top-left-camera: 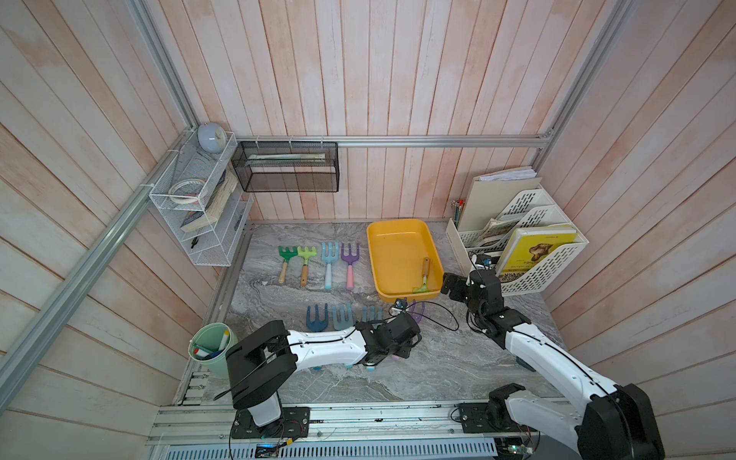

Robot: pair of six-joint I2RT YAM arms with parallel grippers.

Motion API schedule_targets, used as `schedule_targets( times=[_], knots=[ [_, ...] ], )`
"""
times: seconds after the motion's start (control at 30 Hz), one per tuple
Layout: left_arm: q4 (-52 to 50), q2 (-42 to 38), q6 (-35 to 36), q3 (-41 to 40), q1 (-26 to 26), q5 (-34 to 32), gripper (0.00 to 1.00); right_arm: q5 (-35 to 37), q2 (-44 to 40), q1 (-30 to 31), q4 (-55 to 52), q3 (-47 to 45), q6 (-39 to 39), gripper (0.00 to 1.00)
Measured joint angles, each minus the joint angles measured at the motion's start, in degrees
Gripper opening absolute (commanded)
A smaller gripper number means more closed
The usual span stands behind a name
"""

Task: Take the hand rake out of the storage box
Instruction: Adjust the rake at the center of the board.

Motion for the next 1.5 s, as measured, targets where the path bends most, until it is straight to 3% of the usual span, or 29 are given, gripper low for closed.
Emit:
schedule_targets(
  times=[0.3,0.47,0.6,0.7,0.8,0.9,0.97,1.07,1.17,1.3,1.5],
  knots=[
    [2.32,2.54,-11.87,-3.39,-0.22,-1.57,0.17,0.79,-1.53,2.62,-1.75,-0.02,4.72,0.98],
    [3.63,2.56,-15.45,-4.61,-0.24,-1.81,0.34,3.15,-1.44,4.83,-1.97,-0.02,7.56,0.98],
    [5.27,2.56,-16.92,-4.63,-0.22,-1.64,0.38,6.95,-1.09,8.09,-2.93,0.04,9.99,0.98],
    [6.62,2.56,-17.53,-4.72,-0.24,-1.60,0.50,8.98,-0.70,8.48,-3.93,0.07,11.91,0.98],
    [7.85,1.81,-17.33,-5.79,-0.17,-1.62,0.54,10.25,-0.39,8.48,-4.85,0.13,13.27,0.98],
    [11.67,-3.45,-15.96,-10.67,0.92,-0.79,0.69,9.84,0.33,7.85,-5.35,0.74,12.96,0.98],
    [17.27,-9.73,-14.27,-16.33,3.63,1.46,1.00,8.33,1.49,6.23,-5.57,1.97,12.44,0.98],
    [26.86,-20.22,-10.03,-25.16,13.11,6.14,1.00,4.02,4.85,2.62,-5.55,4.59,11.41,0.96],
    [29.73,-25.83,-4.00,-27.43,23.63,8.09,1.00,0.17,10.99,1.14,-5.55,8.61,10.86,0.80],
    [32.00,-27.76,3.82,-26.25,32.72,10.75,1.00,-1.99,20.68,1.88,-7.78,16.02,9.73,0.68],
    [32.63,-26.18,14.78,-23.74,42.10,14.97,1.00,-1.60,34.14,2.29,-13.70,27.54,9.22,0.54]
  ],
)
